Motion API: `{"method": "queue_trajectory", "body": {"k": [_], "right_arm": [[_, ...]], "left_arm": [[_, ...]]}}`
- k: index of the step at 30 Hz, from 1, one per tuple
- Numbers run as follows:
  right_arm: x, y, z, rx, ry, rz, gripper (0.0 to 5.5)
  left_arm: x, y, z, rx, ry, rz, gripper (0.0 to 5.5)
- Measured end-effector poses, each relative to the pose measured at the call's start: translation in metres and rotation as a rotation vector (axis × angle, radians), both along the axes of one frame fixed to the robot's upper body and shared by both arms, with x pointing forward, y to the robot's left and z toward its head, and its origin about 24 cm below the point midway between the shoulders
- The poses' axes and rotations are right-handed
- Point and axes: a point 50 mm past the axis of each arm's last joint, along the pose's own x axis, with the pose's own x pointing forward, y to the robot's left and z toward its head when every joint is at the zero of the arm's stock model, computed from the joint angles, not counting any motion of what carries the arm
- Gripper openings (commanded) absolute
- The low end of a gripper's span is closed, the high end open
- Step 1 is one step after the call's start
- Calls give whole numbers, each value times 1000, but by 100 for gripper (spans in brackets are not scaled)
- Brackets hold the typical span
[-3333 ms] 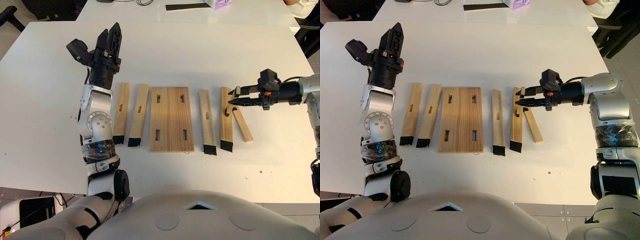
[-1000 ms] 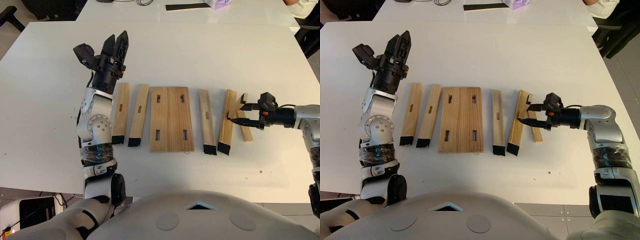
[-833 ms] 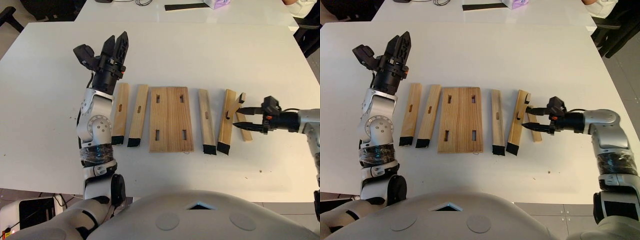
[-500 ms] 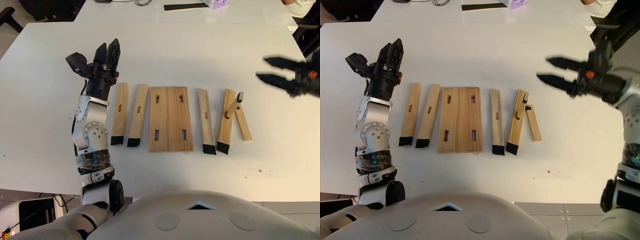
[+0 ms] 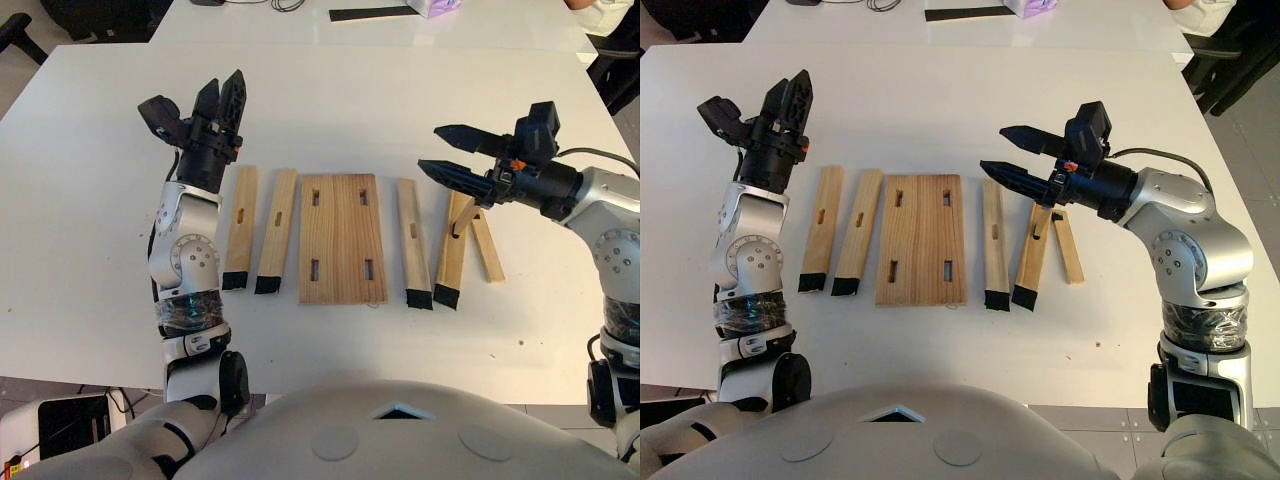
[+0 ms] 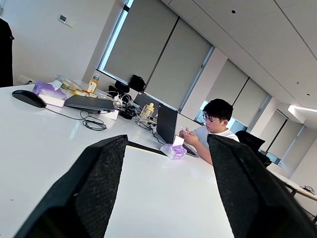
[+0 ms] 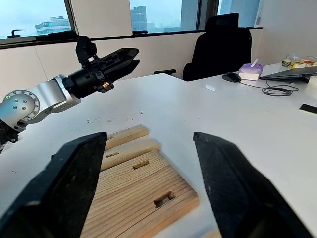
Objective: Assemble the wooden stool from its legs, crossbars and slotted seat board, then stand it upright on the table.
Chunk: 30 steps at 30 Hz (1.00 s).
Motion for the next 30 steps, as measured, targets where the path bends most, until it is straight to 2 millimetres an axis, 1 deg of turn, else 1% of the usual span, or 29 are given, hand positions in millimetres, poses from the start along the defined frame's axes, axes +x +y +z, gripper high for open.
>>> {"method": "queue_trajectory", "body": {"k": [2,3,5,7,8,10,11,12,13,14,16,20,24,26,28,29,30], "right_arm": [[1,1,11,33,-30,12,322],[1,1,21,56,-64,17,322],[2,3,32,90,-103,24,322],[2,2,37,93,-123,15,322],[3,2,36,89,-124,13,322],[6,-1,26,48,-113,-3,322],[8,-3,16,10,-89,-10,322],[9,-4,0,-42,-47,-17,322],[8,-7,-24,-112,23,-30,322],[8,-9,-32,-133,10,-33,322],[12,-9,-36,-183,-25,-29,322],[13,-12,-35,-165,-41,-48,322],[5,-14,-26,-54,15,-48,322],[0,-9,-8,44,-4,-22,322],[-4,-1,19,132,-55,16,322],[-9,5,32,163,-74,53,322],[-15,12,39,152,-92,87,322]], "left_arm": [[0,1,0,-1,0,4,299],[0,1,0,-1,0,5,299],[0,1,0,-2,0,5,299],[0,0,0,-4,0,4,299],[0,0,0,-6,0,3,299],[0,-1,-1,-8,-1,4,299],[0,-1,-2,-8,1,7,299],[1,-1,-4,-3,8,10,299],[1,-2,-6,1,18,9,299],[1,-2,-9,0,26,9,299],[1,-3,-10,-4,31,8,299],[2,-3,-11,-6,33,11,299],[1,-1,-11,-4,32,15,299],[1,-1,-11,-7,31,18,299],[-1,2,-12,-10,31,27,299],[-2,3,-12,-11,31,32,299],[-2,4,-13,-12,34,35,299]]}}
